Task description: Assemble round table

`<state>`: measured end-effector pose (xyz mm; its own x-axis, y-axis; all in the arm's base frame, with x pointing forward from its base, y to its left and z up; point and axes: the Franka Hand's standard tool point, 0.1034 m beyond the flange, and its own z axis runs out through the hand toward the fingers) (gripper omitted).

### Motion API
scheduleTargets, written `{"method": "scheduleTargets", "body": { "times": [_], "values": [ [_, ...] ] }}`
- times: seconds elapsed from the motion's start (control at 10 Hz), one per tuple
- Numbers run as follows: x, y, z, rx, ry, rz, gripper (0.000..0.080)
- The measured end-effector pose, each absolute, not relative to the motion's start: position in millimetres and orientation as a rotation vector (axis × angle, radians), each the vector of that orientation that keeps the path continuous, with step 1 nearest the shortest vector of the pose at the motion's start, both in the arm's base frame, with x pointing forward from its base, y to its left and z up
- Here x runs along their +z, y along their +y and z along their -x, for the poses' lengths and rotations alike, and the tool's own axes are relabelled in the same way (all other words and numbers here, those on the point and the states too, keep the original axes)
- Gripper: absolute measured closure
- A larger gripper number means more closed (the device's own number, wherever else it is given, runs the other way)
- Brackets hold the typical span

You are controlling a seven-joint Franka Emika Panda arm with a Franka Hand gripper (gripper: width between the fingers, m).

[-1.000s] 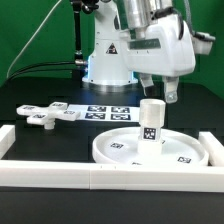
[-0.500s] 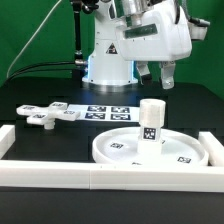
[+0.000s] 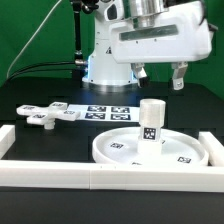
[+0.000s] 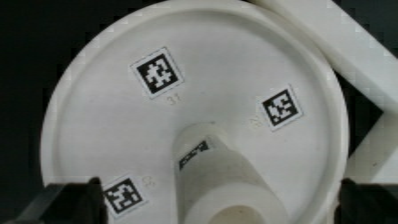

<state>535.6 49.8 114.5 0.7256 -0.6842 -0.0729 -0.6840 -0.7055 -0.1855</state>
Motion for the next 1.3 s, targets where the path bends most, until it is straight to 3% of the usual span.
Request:
{"method": "scheduleTargets", "body": {
  "times": [0.5,0.9,1.3],
  "values": [
    [111.7,46,-531,-0.06,0.574,2.897,0.0151],
    [100.0,41,-519,-0.089,-0.282,3.046,0.0151],
    [94.8,34,-514,-0.115,-0.609,3.012,0.0151]
  ]
}}
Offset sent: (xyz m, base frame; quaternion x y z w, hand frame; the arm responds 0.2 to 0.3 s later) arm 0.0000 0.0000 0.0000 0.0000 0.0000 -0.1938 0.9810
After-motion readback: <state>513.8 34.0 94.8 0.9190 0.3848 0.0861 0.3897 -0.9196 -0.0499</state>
